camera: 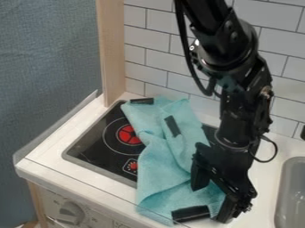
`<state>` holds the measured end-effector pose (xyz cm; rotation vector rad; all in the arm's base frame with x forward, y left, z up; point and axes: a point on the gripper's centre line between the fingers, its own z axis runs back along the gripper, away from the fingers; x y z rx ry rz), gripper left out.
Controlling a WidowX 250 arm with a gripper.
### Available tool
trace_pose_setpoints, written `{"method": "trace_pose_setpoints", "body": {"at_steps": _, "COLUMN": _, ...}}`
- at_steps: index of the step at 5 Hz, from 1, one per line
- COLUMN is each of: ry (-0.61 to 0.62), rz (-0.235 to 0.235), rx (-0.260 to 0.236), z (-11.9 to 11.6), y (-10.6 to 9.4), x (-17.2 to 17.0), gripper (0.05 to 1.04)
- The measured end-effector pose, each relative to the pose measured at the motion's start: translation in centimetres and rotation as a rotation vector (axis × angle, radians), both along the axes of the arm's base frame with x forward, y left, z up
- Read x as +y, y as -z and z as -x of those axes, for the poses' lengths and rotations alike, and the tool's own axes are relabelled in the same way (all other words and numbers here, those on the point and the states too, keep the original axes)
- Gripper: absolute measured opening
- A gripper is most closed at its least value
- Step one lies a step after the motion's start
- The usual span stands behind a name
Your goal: Fold the cloth from bottom right to top
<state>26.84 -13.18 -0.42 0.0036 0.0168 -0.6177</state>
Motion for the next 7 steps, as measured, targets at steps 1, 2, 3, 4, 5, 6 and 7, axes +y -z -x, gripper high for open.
{"method": "trace_pose_setpoints", "body": {"at_steps": 1, "ry": 0.007, "rz": -0.004, "rx": -0.002, "z": -0.19, "y": 0.07, "x": -0.07, "gripper": 0.999}}
{"method": "trace_pose_setpoints", "body": {"at_steps": 2, "ry": 0.006, "rz": -0.016, "rx": 0.008, "z": -0.62, "y": 0.83, "x": -0.11, "gripper": 0.941}}
{"method": "trace_pose_setpoints", "body": {"at_steps": 3, "ry": 0.007, "rz": -0.017, "rx": 0.002, "z": -0.71, "y": 0.81, "x": -0.15, "gripper": 0.636}}
{"method": "trace_pose_setpoints", "body": {"at_steps": 4, "ry": -0.005, "rz": -0.029, "rx": -0.012, "z": -0.92, "y": 0.80, "x": 0.05, "gripper": 0.346}}
{"method": "trace_pose_setpoints", "body": {"at_steps": 5, "ry": 0.012, "rz": -0.039, "rx": -0.020, "z": -0.73, "y": 0.80, "x": -0.43, "gripper": 0.147}}
{"method": "trace_pose_setpoints", "body": {"at_steps": 6, "ry": 0.012, "rz": -0.030, "rx": -0.030, "z": -0.83, "y": 0.85, "x": -0.59, "gripper": 0.052}}
{"method": "trace_pose_setpoints", "body": {"at_steps": 7, "ry": 0.023, "rz": -0.013, "rx": -0.036, "z": -0.60, "y": 0.85, "x": -0.69, "gripper": 0.048}}
